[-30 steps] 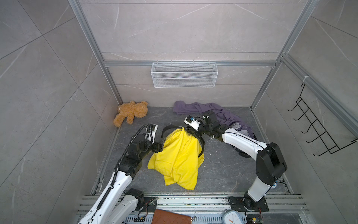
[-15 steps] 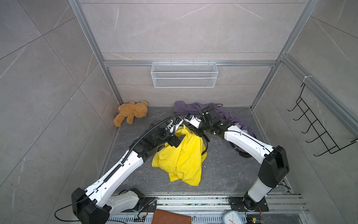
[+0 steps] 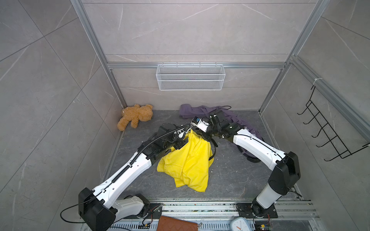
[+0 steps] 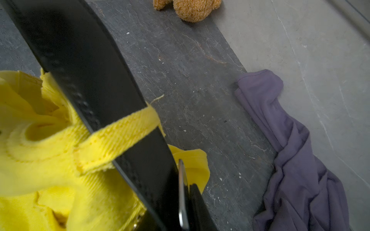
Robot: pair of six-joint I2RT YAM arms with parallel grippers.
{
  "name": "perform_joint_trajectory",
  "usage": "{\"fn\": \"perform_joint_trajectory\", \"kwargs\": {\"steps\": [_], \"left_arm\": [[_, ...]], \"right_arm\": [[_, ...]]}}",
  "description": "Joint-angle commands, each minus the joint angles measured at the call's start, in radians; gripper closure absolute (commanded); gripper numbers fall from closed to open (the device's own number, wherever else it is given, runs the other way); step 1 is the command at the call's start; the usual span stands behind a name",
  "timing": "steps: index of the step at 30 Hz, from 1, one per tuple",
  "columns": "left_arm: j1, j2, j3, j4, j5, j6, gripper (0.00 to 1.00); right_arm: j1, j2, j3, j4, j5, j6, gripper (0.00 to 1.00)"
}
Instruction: Remove the belt from the trousers
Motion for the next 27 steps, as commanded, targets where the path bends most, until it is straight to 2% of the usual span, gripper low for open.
{"fn": "perform_joint_trajectory", "kwargs": {"steps": [1, 5, 9, 12, 20, 21, 23, 24, 27], "left_arm": [[-0.007, 0.019, 0.041, 0.069, -0.052, 0.076, 0.25], [-0.006, 0.046, 0.042, 0.130, -0.068, 0.094, 0.28], [-0.007, 0.058, 0.031, 0.171, -0.096, 0.124, 0.46], [-0.007, 0.068, 0.030, 0.166, -0.086, 0.138, 0.51], [-0.007, 0.105, 0.041, 0.160, -0.062, 0.127, 0.78], [-0.006, 0.106, 0.037, 0.163, -0.065, 0.124, 0.78], [-0.004, 0.103, 0.018, 0.185, -0.074, 0.117, 0.68], [-0.001, 0.099, 0.006, 0.196, -0.073, 0.111, 0.68], [0.016, 0.081, -0.017, 0.214, -0.050, 0.085, 0.84]], "right_arm": [[0.009, -0.054, 0.050, 0.002, -0.015, -0.011, 0.94], [0.016, -0.059, 0.049, -0.009, -0.020, -0.016, 0.94], [0.015, -0.075, 0.038, -0.015, -0.015, -0.021, 0.94], [0.017, -0.086, 0.035, -0.020, -0.021, -0.024, 0.94], [0.021, -0.087, 0.032, -0.014, -0.050, -0.024, 0.94], [0.021, -0.090, 0.026, -0.009, -0.053, -0.023, 0.94], [0.022, -0.097, 0.016, -0.004, -0.069, -0.020, 0.94], [0.020, -0.099, 0.013, -0.003, -0.072, -0.020, 0.94], [0.020, -0.104, 0.007, -0.005, -0.076, -0.018, 0.92]]}}
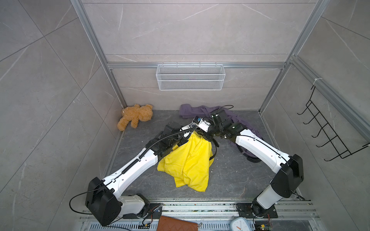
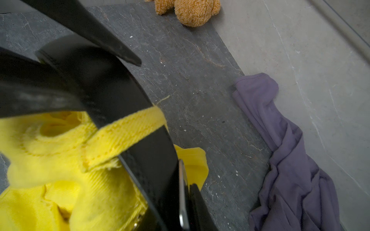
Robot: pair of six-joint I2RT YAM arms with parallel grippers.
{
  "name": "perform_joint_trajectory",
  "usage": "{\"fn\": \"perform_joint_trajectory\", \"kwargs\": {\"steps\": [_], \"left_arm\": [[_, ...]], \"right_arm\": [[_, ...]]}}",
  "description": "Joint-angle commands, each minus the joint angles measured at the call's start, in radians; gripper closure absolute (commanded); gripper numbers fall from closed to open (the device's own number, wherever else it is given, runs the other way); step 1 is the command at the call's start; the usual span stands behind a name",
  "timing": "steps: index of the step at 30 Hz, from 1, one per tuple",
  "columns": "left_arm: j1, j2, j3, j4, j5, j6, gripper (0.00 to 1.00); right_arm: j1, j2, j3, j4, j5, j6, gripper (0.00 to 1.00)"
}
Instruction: Remove the belt from the trousers
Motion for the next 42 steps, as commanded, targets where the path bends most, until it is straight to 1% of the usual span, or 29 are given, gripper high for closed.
{"fn": "perform_joint_trajectory", "kwargs": {"steps": [1, 2, 3, 4, 5, 6, 7, 10, 14, 16, 20, 26, 30, 31, 35, 38, 42], "left_arm": [[0.023, -0.021, -0.013, 0.072, 0.015, -0.046, 0.95], [0.024, -0.034, -0.023, 0.080, 0.025, -0.047, 1.00], [0.024, -0.048, -0.035, 0.087, 0.035, -0.045, 1.00], [0.023, -0.066, -0.047, 0.092, 0.049, -0.044, 1.00], [0.024, -0.091, -0.057, 0.097, 0.067, -0.041, 1.00], [0.024, -0.110, -0.070, 0.100, 0.085, -0.037, 1.00], [0.024, -0.134, -0.082, 0.105, 0.104, -0.037, 1.00], [0.026, -0.202, -0.119, 0.122, 0.154, -0.048, 1.00], [0.025, -0.291, -0.180, 0.202, 0.202, -0.052, 1.00], [0.028, -0.322, -0.218, 0.247, 0.229, -0.048, 1.00], [0.030, -0.333, -0.232, 0.259, 0.224, -0.050, 1.00], [0.039, -0.295, -0.200, 0.217, 0.194, -0.039, 1.00], [0.044, -0.289, -0.198, 0.217, 0.179, -0.045, 1.00], [0.045, -0.287, -0.194, 0.217, 0.174, -0.047, 1.00], [0.045, -0.289, -0.192, 0.225, 0.168, -0.058, 1.00], [0.045, -0.291, -0.191, 0.226, 0.166, -0.062, 1.00], [0.045, -0.291, -0.188, 0.223, 0.160, -0.063, 1.00]], "right_arm": [[0.014, -0.067, 0.002, 0.027, -0.080, -0.015, 0.89], [0.015, -0.068, 0.001, 0.024, -0.085, -0.019, 0.82], [0.014, -0.069, -0.001, 0.018, -0.093, -0.025, 0.71], [0.012, -0.072, -0.002, 0.007, -0.101, -0.030, 0.56], [0.008, -0.081, -0.008, -0.004, -0.122, -0.047, 0.45], [0.001, -0.092, -0.020, -0.008, -0.152, -0.059, 0.39], [-0.010, -0.106, -0.032, -0.009, -0.189, -0.063, 0.35], [-0.040, -0.125, -0.031, -0.037, -0.338, -0.079, 0.28], [-0.071, -0.069, 0.023, -0.132, -0.505, -0.133, 0.25], [-0.083, -0.048, 0.023, -0.135, -0.567, -0.156, 0.25], [-0.082, -0.036, 0.026, -0.113, -0.616, -0.187, 0.23], [-0.048, -0.028, 0.036, -0.129, -0.537, -0.172, 0.20], [-0.020, -0.040, -0.002, -0.080, -0.440, -0.112, 0.19], [-0.019, -0.040, -0.012, -0.053, -0.416, -0.078, 0.19], [-0.016, -0.031, -0.023, -0.033, -0.398, -0.026, 0.26], [-0.015, -0.030, -0.036, -0.018, -0.386, -0.010, 0.28], [-0.012, -0.035, -0.048, -0.004, -0.387, 0.000, 0.28]]}}
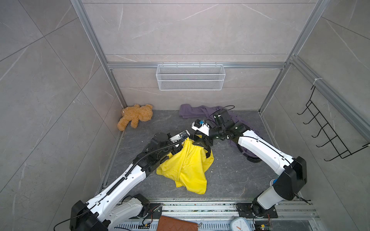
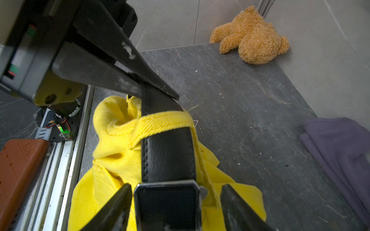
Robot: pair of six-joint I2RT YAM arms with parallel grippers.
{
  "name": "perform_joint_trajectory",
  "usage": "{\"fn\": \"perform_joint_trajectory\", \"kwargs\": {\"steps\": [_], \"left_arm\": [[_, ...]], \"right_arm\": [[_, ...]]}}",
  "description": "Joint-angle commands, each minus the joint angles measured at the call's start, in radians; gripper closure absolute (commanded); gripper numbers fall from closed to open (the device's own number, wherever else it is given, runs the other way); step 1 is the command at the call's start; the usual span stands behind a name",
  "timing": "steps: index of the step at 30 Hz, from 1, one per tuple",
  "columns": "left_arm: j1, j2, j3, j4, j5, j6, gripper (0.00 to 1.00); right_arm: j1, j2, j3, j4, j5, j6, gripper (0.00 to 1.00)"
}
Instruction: Remove the belt from the trousers
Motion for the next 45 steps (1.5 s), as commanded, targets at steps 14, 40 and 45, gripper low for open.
{"fn": "perform_joint_trajectory", "kwargs": {"steps": [14, 40, 45], "left_arm": [[0.005, -0.008, 0.078, 0.095, -0.014, -0.053, 1.00], [0.016, -0.045, 0.047, 0.054, -0.052, -0.072, 1.00], [0.018, -0.033, 0.042, 0.018, -0.078, -0.083, 1.00]], "right_arm": [[0.030, -0.015, -0.065, 0.108, 0.061, 0.058, 0.28], [0.019, -0.037, -0.083, 0.134, 0.074, 0.074, 0.77], [-0.013, -0.059, -0.111, 0.183, 0.024, 0.113, 0.77]]}}
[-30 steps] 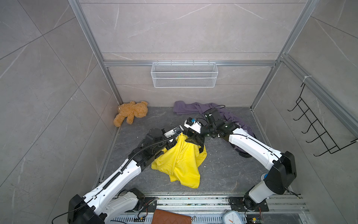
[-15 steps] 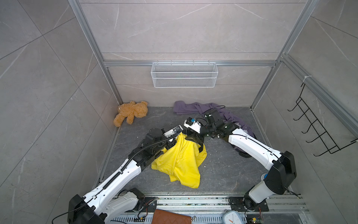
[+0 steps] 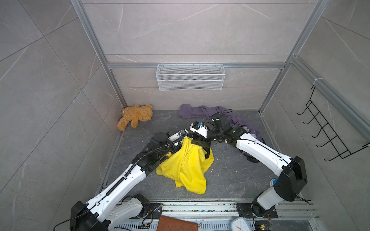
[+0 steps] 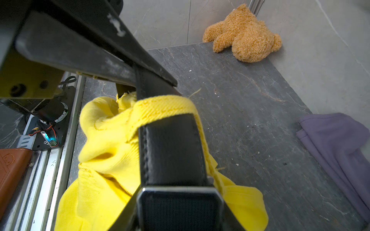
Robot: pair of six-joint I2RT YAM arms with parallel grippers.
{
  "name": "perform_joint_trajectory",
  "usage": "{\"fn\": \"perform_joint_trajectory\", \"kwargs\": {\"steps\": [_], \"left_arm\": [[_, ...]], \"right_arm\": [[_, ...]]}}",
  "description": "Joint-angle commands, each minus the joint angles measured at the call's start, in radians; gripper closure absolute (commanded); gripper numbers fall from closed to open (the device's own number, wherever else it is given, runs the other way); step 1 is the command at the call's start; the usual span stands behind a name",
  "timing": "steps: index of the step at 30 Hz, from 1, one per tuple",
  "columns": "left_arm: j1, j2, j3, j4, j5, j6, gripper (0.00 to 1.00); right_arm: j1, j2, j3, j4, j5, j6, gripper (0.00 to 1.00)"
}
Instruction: Remove the belt from the trousers
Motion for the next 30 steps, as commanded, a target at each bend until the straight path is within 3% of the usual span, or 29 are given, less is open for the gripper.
{"fn": "perform_joint_trajectory", "kwargs": {"steps": [1, 12, 30], "left_arm": [[0.010, -0.029, 0.033, 0.026, -0.041, -0.051, 1.00], [0.074, -0.036, -0.013, -0.023, -0.154, -0.167, 1.00], [0.242, -0.121, -0.093, -0.005, -0.179, -0.377, 1.00]], "right_arm": [[-0.042, -0.048, -0.026, 0.050, -0.029, 0.058, 0.77], [-0.138, -0.090, -0.087, 0.150, -0.113, 0.160, 0.82], [-0.222, -0.127, -0.143, 0.238, -0.122, 0.264, 0.86]]}}
